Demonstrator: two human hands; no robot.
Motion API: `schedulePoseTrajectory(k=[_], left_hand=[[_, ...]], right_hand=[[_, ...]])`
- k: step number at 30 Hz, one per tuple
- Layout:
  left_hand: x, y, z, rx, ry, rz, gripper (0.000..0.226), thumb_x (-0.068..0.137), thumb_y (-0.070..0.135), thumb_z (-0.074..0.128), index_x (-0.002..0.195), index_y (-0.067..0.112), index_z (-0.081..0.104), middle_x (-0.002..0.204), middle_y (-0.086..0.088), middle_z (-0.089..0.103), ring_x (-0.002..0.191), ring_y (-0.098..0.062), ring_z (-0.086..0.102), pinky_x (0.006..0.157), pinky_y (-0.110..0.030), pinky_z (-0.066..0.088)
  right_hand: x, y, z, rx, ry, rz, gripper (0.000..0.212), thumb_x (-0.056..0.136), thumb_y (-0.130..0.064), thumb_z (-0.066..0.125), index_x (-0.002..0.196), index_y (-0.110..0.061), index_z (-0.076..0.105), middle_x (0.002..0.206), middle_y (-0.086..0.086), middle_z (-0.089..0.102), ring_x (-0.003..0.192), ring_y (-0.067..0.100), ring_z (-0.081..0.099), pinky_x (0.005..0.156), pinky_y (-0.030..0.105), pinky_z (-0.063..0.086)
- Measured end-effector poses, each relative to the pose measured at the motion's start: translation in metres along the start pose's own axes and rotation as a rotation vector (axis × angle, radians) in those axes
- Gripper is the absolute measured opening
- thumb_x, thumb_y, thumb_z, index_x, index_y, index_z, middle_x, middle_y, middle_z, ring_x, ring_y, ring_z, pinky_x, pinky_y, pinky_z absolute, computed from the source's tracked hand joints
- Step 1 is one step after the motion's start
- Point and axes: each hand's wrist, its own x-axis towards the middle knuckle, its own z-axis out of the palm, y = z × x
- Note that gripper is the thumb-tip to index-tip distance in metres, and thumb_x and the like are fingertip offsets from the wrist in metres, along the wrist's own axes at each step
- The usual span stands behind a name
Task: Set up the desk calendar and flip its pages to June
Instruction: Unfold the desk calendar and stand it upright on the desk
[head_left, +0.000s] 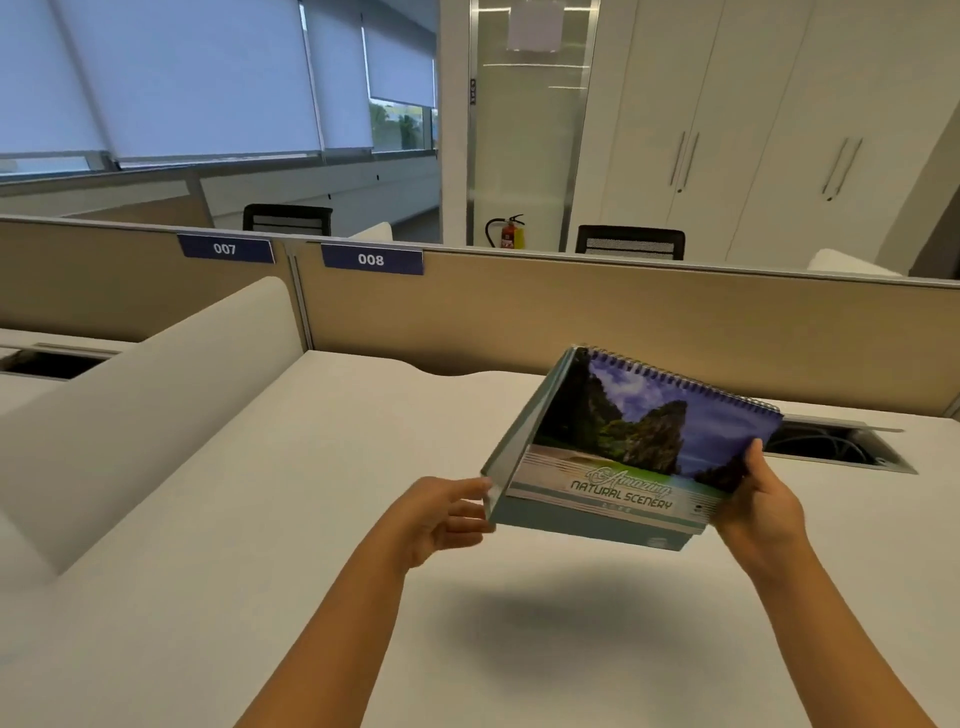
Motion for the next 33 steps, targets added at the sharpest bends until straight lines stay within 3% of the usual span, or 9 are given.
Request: schedulePoseTrajectory(k=[5, 9, 12, 16, 19, 24, 26, 29, 33], left_hand=[[0.012, -0.005, 0.005, -0.215, -0.043, 0.019, 0.014, 0.085, 0.004, 0.059, 0.099, 0.005, 0.058, 0.090, -0.018, 0.072, 0.080, -0.030, 0.072, 0.058, -0.034, 0.060], [0.021, -0.005, 0.004, -0.214, -0.006, 0.025, 0.009, 0.086, 0.001, 0.055, 0.093, 0.005, 0.059, 0.082, -0.015, 0.073, 0.075, -0.028, 0.073, 0.056, -0.034, 0.060], [0.031, -0.009, 0.001, -0.207, 0.033, 0.018, 0.008, 0.086, 0.000, 0.055, 0.088, 0.007, 0.058, 0.066, -0.009, 0.074, 0.068, -0.027, 0.073, 0.051, -0.032, 0.058], [0.050, -0.009, -0.004, -0.267, 0.072, -0.007, 0.007, 0.087, 0.001, 0.055, 0.088, 0.007, 0.057, 0.062, -0.008, 0.074, 0.065, -0.026, 0.072, 0.048, -0.030, 0.056], [0.075, 0.004, -0.014, -0.324, 0.125, -0.012, 0.005, 0.088, 0.002, 0.054, 0.086, 0.005, 0.057, 0.071, -0.015, 0.073, 0.070, -0.028, 0.071, 0.051, -0.033, 0.058], [0.117, 0.029, -0.036, -0.393, 0.167, -0.029, 0.004, 0.090, 0.006, 0.052, 0.088, 0.005, 0.055, 0.088, -0.018, 0.067, 0.080, -0.034, 0.066, 0.063, -0.038, 0.056], [0.136, 0.035, -0.045, -0.440, 0.167, -0.048, 0.006, 0.092, 0.008, 0.049, 0.093, 0.004, 0.054, 0.093, -0.018, 0.066, 0.087, -0.038, 0.065, 0.072, -0.043, 0.054], [0.168, 0.043, -0.059, -0.561, 0.149, -0.088, 0.019, 0.096, 0.016, 0.040, 0.107, 0.003, 0.049, 0.106, -0.020, 0.063, 0.098, -0.042, 0.059, 0.083, -0.050, 0.050], [0.214, 0.046, -0.072, -0.680, 0.111, -0.127, 0.047, 0.097, 0.037, 0.028, 0.126, 0.001, 0.039, 0.123, -0.021, 0.053, 0.109, -0.045, 0.052, 0.093, -0.052, 0.044]], right_hand=[[0.002, -0.001, -0.001, 0.014, -0.048, -0.013, 0.033, 0.096, -0.040, 0.027, 0.112, -0.033, 0.056, 0.116, -0.001, 0.061, 0.101, 0.020, 0.057, 0.070, 0.031, 0.056], [0.006, -0.002, 0.001, 0.010, -0.076, -0.012, 0.033, 0.096, -0.040, 0.028, 0.102, -0.033, 0.060, 0.096, -0.006, 0.069, 0.094, 0.019, 0.057, 0.073, 0.036, 0.049], [0.020, -0.008, 0.007, -0.068, -0.056, 0.002, 0.029, 0.095, -0.042, 0.033, 0.102, -0.031, 0.059, 0.107, -0.003, 0.065, 0.099, 0.021, 0.055, 0.076, 0.042, 0.044], [0.051, -0.016, 0.025, -0.145, 0.015, 0.049, 0.028, 0.091, -0.040, 0.045, 0.113, -0.024, 0.055, 0.121, 0.001, 0.056, 0.103, 0.018, 0.054, 0.083, 0.044, 0.044], [0.082, -0.013, 0.055, -0.177, 0.022, 0.079, 0.038, 0.090, -0.041, 0.047, 0.121, -0.019, 0.050, 0.126, 0.003, 0.054, 0.113, 0.023, 0.052, 0.095, 0.045, 0.043], [0.133, 0.008, 0.098, -0.154, 0.111, 0.145, 0.049, 0.084, -0.055, 0.049, 0.113, -0.015, 0.049, 0.114, 0.005, 0.057, 0.102, 0.027, 0.056, 0.094, 0.046, 0.046], [0.153, 0.017, 0.107, -0.177, 0.181, 0.157, 0.045, 0.082, -0.049, 0.056, 0.109, -0.014, 0.051, 0.107, 0.006, 0.060, 0.090, 0.025, 0.058, 0.085, 0.044, 0.051], [0.182, 0.029, 0.120, -0.190, 0.229, 0.164, 0.029, 0.079, -0.043, 0.060, 0.088, -0.015, 0.054, 0.088, 0.003, 0.061, 0.073, 0.019, 0.057, 0.058, 0.032, 0.049], [0.226, 0.053, 0.128, -0.217, 0.235, 0.168, 0.026, 0.080, -0.042, 0.058, 0.083, -0.017, 0.053, 0.083, 0.003, 0.060, 0.072, 0.020, 0.057, 0.060, 0.032, 0.049]])
